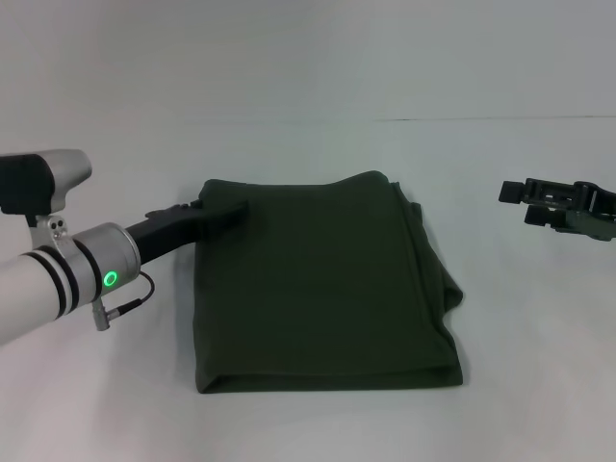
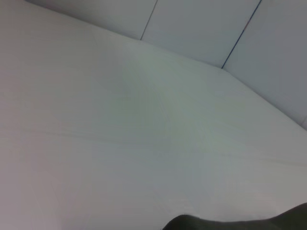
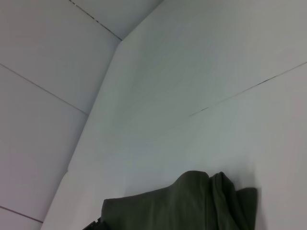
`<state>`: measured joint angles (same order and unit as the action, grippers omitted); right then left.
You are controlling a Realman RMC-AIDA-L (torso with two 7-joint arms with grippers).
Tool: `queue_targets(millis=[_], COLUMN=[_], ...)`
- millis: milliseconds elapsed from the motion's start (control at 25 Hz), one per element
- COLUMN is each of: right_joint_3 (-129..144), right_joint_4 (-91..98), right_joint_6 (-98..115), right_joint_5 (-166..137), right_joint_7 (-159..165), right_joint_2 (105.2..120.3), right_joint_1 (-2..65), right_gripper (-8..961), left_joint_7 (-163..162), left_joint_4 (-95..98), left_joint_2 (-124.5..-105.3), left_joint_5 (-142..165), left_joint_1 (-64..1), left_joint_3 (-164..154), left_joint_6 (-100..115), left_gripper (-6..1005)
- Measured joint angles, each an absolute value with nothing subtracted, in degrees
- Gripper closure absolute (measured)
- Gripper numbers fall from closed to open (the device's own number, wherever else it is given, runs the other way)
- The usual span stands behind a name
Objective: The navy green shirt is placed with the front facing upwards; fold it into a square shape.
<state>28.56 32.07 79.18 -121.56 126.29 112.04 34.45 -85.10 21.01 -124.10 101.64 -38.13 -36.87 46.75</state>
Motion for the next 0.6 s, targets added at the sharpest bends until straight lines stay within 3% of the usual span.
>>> queue_targets(millis=[120, 360, 600], right_joint_3=[28.56, 28.62, 28.84], right_joint_4=[32.07, 32.07, 31.95], right_joint_6=[79.18, 79.18, 79.17], right_joint_5=[-121.55, -121.55, -121.55], right_joint_7=[126.23, 126.20, 125.68], right_joint_2=[112.06, 112.06, 112.20], right_joint_1=[34.45, 34.45, 34.45], right_gripper=[50, 51, 51], left_joint_7=[-85.15, -85.17, -85.26], left_joint_4=[21.14, 21.01, 21.08], left_joint_2=[-124.10, -124.10, -124.08], left_joint_5=[101.67, 101.67, 101.24], left_joint_1=[-38.18, -38.70, -39.40], left_joint_3=[-37.43, -37.48, -37.33], left_joint_6=[46.53, 46.49, 46.36], left_gripper=[214, 409, 679])
